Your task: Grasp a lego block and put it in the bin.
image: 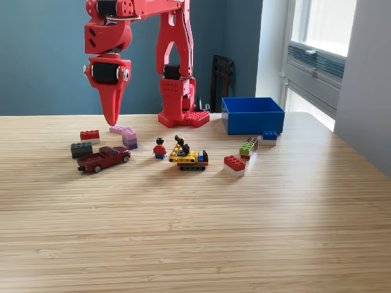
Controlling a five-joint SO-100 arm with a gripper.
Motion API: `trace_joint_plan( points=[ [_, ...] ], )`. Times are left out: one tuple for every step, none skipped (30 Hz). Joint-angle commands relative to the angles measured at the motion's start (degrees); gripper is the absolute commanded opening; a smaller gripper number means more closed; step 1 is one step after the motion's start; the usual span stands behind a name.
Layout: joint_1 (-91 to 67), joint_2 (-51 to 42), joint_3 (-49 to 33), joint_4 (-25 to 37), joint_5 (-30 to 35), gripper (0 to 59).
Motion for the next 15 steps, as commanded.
trace_joint_plan(
  points=[
    [3.08,4.39,0.44,-1.67,-4.39,0.0],
    [3.69,4.39,0.79,-1.85,-5.45,0.0],
    [4.22,4.39,1.05,-1.85,-6.5,0.0],
    [4.75,4.39,1.32,-1.85,-7.65,0.0],
    [5.19,4.39,1.58,-1.85,-8.7,0.0],
    [5.71,4.39,1.85,-1.85,-9.93,0.0],
    [6.15,4.39,2.2,-1.85,-11.07,0.0],
    [6.68,4.39,2.46,-1.85,-12.39,0.0],
    [7.12,4.39,2.72,-1.58,-13.71,0.0],
    [7.73,4.39,3.16,-1.14,-15.29,0.0],
    [8.26,4.39,3.52,-0.7,-16.96,0.0],
    [8.88,4.39,3.96,-0.35,-18.54,0.0],
    [9.67,4.39,4.48,-0.35,-19.95,0.0],
    [10.37,4.39,4.92,-0.35,-21.27,0.0],
    [11.07,4.39,5.36,-0.35,-22.59,0.0]
  ],
)
